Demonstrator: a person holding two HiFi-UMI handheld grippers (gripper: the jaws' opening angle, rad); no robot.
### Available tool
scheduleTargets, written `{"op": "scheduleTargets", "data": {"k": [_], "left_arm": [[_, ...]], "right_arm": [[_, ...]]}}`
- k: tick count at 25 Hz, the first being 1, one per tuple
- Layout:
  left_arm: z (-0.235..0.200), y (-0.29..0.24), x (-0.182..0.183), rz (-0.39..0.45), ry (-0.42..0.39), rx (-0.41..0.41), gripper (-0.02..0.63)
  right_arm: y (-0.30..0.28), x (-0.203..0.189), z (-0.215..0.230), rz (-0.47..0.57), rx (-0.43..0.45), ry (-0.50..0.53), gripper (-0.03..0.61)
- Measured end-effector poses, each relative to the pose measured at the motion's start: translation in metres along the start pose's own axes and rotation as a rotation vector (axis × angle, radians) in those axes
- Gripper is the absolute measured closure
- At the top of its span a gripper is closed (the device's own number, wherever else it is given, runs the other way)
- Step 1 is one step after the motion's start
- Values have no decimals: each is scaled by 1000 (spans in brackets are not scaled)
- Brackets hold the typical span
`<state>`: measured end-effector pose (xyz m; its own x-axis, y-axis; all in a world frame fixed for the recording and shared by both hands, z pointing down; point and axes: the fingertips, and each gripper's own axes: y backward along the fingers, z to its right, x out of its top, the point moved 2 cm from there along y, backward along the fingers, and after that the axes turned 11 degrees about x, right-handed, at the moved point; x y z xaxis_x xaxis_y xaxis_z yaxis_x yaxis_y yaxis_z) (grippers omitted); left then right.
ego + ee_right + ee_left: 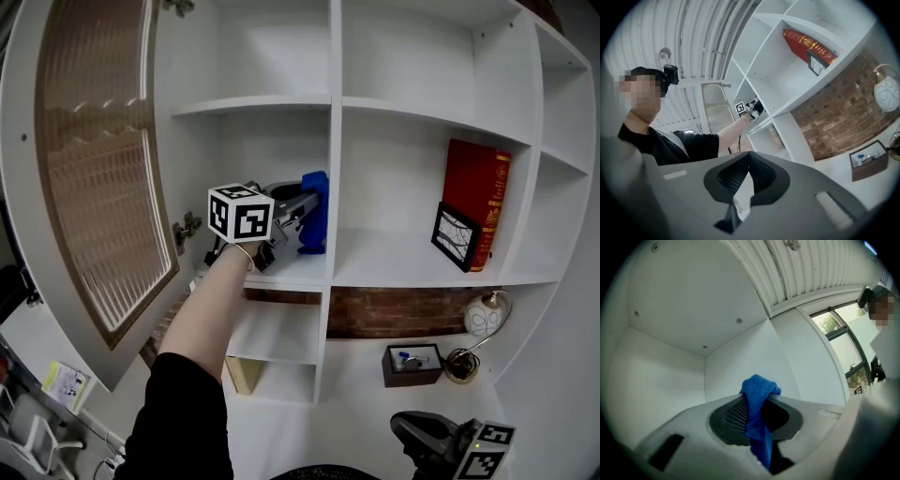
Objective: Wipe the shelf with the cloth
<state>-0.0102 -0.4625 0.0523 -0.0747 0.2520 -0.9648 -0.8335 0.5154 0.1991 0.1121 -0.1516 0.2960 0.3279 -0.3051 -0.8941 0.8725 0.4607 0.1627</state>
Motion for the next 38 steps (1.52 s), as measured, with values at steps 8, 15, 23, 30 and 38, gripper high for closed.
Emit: {"op": "scheduleTargets", "data": {"k": [8,15,23,30,38], "left_arm": [[31,24,2,1,-49,-102,560],[62,52,17,31,-121,-211,552],[-45,14,1,-81,61,259,551],[-85,-35,-38,-260,252,342,551],[-76,-51,-54,-288,225,231,552]], "right_arm": [[-4,3,-3,14,29,-26,569],[-20,-2,-10,-19,84,-23,569],[-4,-1,-7,23,50,-36,569],[26,0,-1,79,-42,-35,569],[41,6,2,103,-85,-17,569]]}}
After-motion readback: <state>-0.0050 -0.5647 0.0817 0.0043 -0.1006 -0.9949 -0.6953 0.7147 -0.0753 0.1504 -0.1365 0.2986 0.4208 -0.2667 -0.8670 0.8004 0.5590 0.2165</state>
